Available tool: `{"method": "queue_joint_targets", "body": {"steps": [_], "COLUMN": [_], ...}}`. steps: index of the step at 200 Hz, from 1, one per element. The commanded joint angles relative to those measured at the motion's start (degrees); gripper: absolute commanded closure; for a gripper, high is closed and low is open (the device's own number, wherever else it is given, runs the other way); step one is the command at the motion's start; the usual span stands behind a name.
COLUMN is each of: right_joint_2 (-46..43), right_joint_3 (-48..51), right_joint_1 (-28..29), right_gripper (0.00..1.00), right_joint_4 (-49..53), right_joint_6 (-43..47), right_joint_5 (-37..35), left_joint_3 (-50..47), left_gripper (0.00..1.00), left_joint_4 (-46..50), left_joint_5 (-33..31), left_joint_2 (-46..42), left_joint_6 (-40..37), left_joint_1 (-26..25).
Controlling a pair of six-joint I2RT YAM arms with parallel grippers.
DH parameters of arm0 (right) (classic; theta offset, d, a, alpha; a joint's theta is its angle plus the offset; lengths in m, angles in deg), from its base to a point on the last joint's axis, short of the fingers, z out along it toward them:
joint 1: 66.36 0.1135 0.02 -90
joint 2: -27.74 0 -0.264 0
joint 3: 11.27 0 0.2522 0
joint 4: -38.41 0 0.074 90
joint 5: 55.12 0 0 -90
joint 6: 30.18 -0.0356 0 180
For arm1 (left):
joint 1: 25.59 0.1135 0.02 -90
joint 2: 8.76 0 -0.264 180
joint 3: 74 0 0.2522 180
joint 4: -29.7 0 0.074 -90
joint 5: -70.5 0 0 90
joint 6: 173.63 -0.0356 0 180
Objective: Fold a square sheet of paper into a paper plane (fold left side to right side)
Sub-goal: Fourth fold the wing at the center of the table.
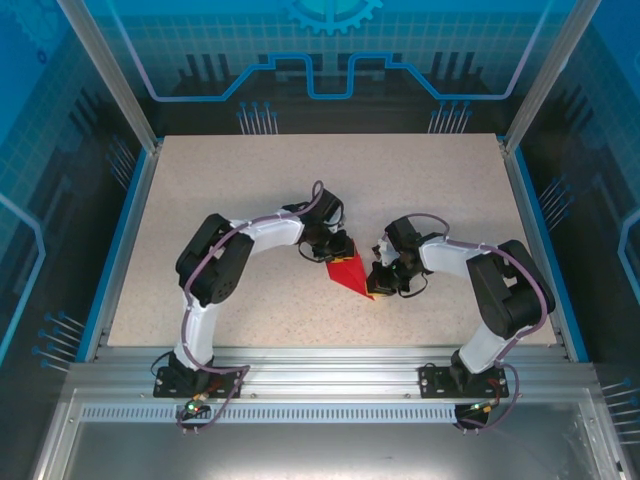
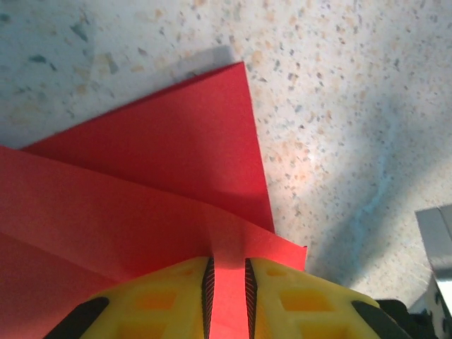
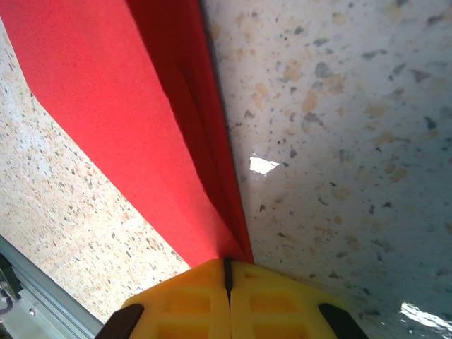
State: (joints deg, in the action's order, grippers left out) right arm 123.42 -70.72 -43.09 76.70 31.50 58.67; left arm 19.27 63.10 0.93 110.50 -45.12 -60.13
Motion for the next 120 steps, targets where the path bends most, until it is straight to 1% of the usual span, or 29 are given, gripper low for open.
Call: {"method": "queue_joint_targets", "body": {"steps": [1,41,77,96,120], "right_joint_2": [1.5,-3.0,-7.3,-6.3,-2.6], "right_joint_3": [3.4,3.3,0.4,-2.3,-5.2], "right_joint_1": [0.1,0.1,0.7,2.2,3.5], "right_gripper": [0.95,0.94,0.94,0.95,0.95], "right_joint_4": [3.7,3.2,3.2,2.3,-0.5], "right_joint_6": [0.0,-0.6,-2.5,-3.6,-5.8], "right_joint_5": [-10.4,-8.4,-5.2,-4.7,-4.2], "left_joint_3": [1.6,0.0,-0.9,-0.9,-1.0], "left_gripper": [0.76,0.77,0.77,0.77,0.77], "left_joint_4": [2.2,1.6,1.5,1.6,1.7], "left_joint_5": [-2.4,-3.6,-3.8,-3.9,-4.1], "left_joint_2": [2.4,4.6,4.2,4.0,4.0], "left_joint_6": [-1.2,-0.6,-0.7,-0.8,-0.8], "left_joint_1": [0.5,0.7,0.5,0.6,0.5]}}
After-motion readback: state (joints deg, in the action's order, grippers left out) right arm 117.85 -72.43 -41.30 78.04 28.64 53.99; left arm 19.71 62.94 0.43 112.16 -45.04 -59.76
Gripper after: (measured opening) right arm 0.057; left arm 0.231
